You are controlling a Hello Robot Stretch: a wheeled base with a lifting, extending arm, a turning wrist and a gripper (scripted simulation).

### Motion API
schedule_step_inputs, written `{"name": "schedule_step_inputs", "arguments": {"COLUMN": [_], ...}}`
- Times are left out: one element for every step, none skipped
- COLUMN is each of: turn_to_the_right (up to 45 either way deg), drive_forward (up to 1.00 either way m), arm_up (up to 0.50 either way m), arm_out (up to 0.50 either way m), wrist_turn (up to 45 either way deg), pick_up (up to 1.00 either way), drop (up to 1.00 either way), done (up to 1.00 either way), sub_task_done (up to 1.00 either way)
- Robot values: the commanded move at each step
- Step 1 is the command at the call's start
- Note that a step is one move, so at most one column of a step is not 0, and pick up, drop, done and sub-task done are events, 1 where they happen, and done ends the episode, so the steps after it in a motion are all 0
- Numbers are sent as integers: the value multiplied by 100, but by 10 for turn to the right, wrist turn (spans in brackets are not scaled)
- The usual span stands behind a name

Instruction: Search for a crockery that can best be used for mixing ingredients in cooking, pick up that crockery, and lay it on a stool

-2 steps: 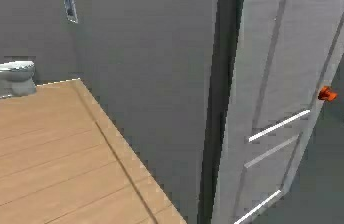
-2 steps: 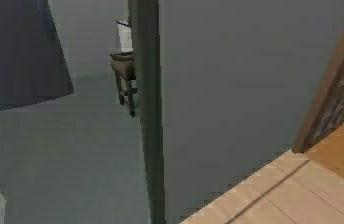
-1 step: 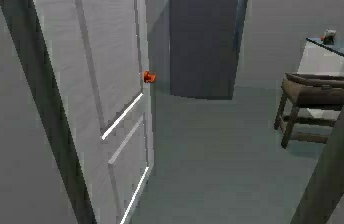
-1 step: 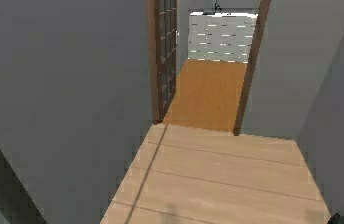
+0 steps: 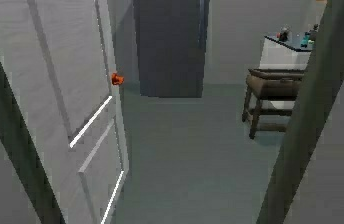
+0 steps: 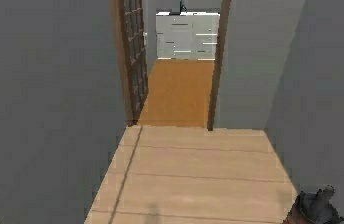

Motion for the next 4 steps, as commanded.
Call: {"name": "schedule_step_inputs", "arguments": {"turn_to_the_right": [0,0,0,-300], "drive_forward": [40,100,10,0], "arm_up": [0,0,0,0], "arm_out": [0,0,0,0], "wrist_turn": [0,0,0,0], "pick_up": [0,0,0,0], "drop": [0,0,0,0], "done": [0,0,0,0], "sub_task_done": [0,0,0,0]}}
